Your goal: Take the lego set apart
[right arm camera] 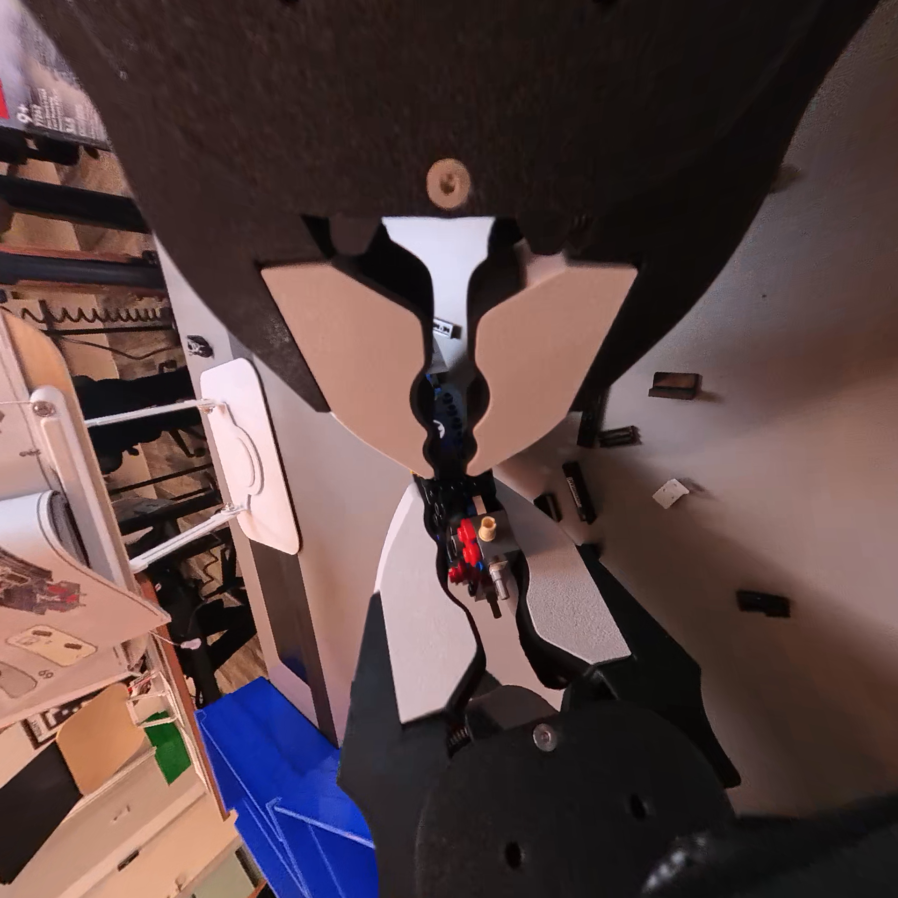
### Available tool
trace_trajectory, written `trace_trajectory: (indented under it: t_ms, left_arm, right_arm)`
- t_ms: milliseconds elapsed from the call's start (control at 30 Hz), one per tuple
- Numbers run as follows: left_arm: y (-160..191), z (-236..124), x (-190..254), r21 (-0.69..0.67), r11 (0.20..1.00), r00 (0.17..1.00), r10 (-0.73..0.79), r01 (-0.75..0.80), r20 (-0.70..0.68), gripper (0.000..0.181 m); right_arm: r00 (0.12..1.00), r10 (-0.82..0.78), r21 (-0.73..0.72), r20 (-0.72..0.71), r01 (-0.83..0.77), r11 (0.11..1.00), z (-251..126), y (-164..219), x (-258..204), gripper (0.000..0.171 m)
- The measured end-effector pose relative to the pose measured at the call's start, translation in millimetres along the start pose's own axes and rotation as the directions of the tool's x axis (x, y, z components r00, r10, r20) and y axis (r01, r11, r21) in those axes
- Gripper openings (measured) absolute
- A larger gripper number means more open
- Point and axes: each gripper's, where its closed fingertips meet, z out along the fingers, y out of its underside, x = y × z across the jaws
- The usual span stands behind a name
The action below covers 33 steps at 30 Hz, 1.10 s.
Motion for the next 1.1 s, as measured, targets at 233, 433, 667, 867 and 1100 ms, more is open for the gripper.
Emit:
trace_trajectory:
  t_ms: [233, 433, 667, 867, 1100]
  left_arm:
    - [-0.3, 1.4, -2.7, -0.023, 0.999, 0.999, 0.037, -0.038, -0.024, 0.029]
    - [4.2, 6.4, -8.9, -0.038, 0.996, 0.996, -0.081, 0.080, -0.026, 0.030]
    - [-5.8, 2.2, -0.7, 0.056, 0.992, 0.990, -0.112, 0.117, -0.083, 0.030]
    - [4.6, 2.9, -12.8, 0.090, 0.969, 0.970, -0.222, 0.231, -0.101, 0.030]
    - [12.1, 5.7, -11.0, 0.125, 0.968, 0.973, -0.208, 0.220, -0.098, 0.030]
  right_arm:
    - [1.000, 0.011, -0.029, -0.023, -0.011, 1.000, 0.2, 1.1, 3.8, 0.005]
    - [0.984, 0.151, 0.042, -0.093, -0.148, 0.988, 3.8, 5.8, 14.3, 0.000]
    - [0.930, 0.271, 0.028, -0.247, -0.273, 0.962, -4.4, 29.2, 51.0, 0.000]
    - [0.896, 0.317, 0.071, -0.310, -0.310, 0.948, -26.1, 39.8, 71.4, 0.000]
    - [0.952, 0.271, 0.064, -0.145, -0.264, 0.962, -14.0, 40.9, 43.7, 0.021]
